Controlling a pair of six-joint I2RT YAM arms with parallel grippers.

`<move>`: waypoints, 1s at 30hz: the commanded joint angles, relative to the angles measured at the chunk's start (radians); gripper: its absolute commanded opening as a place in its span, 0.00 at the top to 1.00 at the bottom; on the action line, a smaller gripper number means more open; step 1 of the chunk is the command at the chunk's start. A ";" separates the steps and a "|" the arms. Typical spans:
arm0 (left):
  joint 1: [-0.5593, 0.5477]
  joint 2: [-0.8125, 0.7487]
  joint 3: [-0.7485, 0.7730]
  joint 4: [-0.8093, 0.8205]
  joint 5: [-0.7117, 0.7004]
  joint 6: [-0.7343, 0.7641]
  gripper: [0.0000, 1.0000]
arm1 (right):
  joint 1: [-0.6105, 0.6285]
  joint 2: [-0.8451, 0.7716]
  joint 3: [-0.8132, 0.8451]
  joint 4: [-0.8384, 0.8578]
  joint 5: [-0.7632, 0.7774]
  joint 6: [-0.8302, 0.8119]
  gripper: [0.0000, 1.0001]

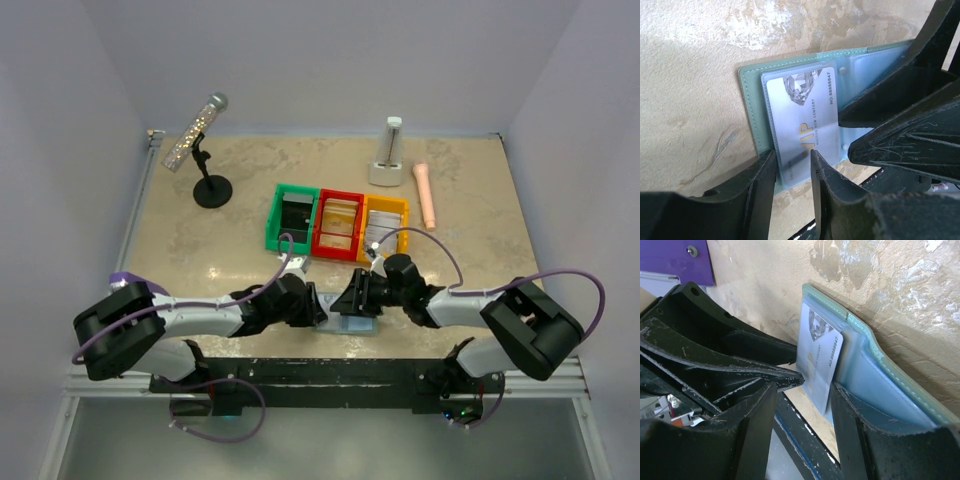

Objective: Take the credit cards out of the card holder
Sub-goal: Remove the credit card from the card holder.

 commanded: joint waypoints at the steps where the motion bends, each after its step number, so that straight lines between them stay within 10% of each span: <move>1: -0.003 0.066 -0.002 -0.080 -0.028 -0.013 0.63 | 0.005 -0.026 -0.003 0.070 -0.017 0.014 0.49; 26: -0.003 0.105 0.029 -0.127 -0.035 -0.013 0.72 | 0.002 -0.036 -0.008 0.028 -0.027 -0.024 0.49; 30: -0.003 0.069 0.024 -0.127 -0.035 -0.004 0.61 | 0.000 -0.052 -0.002 -0.043 0.002 -0.053 0.49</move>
